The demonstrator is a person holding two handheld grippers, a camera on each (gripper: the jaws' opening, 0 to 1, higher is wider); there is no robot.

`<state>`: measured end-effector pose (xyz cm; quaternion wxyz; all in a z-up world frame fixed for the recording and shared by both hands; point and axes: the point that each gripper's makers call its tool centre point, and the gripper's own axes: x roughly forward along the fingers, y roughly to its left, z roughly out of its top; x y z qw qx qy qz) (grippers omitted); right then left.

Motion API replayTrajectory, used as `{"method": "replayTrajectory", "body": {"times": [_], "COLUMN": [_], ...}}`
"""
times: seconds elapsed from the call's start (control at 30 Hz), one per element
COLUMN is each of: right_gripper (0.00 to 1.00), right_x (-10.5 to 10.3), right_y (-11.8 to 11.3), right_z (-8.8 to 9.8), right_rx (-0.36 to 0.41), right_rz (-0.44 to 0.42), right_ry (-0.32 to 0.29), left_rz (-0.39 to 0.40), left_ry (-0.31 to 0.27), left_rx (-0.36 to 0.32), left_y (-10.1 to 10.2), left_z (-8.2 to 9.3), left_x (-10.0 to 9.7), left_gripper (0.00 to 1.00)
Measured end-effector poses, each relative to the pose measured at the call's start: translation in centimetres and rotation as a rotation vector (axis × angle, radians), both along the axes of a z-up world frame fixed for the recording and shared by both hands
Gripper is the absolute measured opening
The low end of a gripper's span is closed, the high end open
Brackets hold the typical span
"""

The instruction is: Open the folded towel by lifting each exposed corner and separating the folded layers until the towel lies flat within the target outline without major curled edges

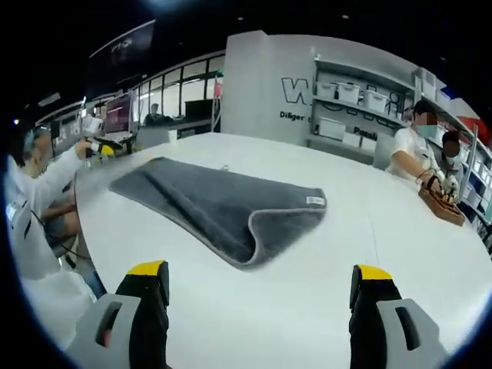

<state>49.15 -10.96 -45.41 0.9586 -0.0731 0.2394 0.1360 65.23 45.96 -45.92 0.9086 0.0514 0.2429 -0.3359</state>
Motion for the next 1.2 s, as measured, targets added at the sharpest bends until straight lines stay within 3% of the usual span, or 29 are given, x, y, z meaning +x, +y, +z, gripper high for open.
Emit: {"method": "replayTrajectory", "body": {"times": [0.13,0.27,0.47,0.63,0.9,0.97,1.03,1.1,1.2], "right_gripper": [0.99,0.99,0.99,0.99,0.99,0.99,0.99,0.99,0.99], "right_x": [-0.3,-0.6,-1.1,-1.2,-0.6,-0.5,-0.6,-0.6,-0.6], "right_y": [0.9,1.5,2.4,2.8,3.2,3.3,3.3,3.4,3.2], "right_z": [-0.3,-0.4,-1.0,-1.2,-2.0,-2.3,-2.5,-2.7,-2.9], "right_rx": [-0.001,-0.004,0.002,0.005,0.032,0.036,0.042,0.047,0.046], "right_rz": [0.017,0.030,0.047,0.062,0.062,0.061,0.063,0.064,0.060], "right_ry": [0.002,-0.009,-0.014,-0.014,-0.031,-0.028,-0.026,-0.022,-0.021], "left_rz": [0.016,0.012,0.028,0.083,0.228,0.241,0.232,0.231,0.262], "left_ry": [0.005,0.013,0.030,0.012,0.089,0.093,0.086,0.084,0.090], "left_rx": [0.005,-0.055,-0.090,-0.068,-0.189,-0.237,-0.278,-0.283,-0.259], "left_y": [0.5,0.2,-0.3,0.3,0.9,0.6,0.0,-0.2,0.1], "left_z": [-1.2,-2.2,-4.5,-5.5,-8.0,-8.1,-7.8,-7.8,-8.0], "left_x": [-3.1,-5.7,-8.0,-7.3,-4.7,-4.3,-4.1,-3.9,-3.4], "left_gripper": [0.92,0.97,0.99,0.99,0.93,0.89,0.78,0.68,0.66]}}
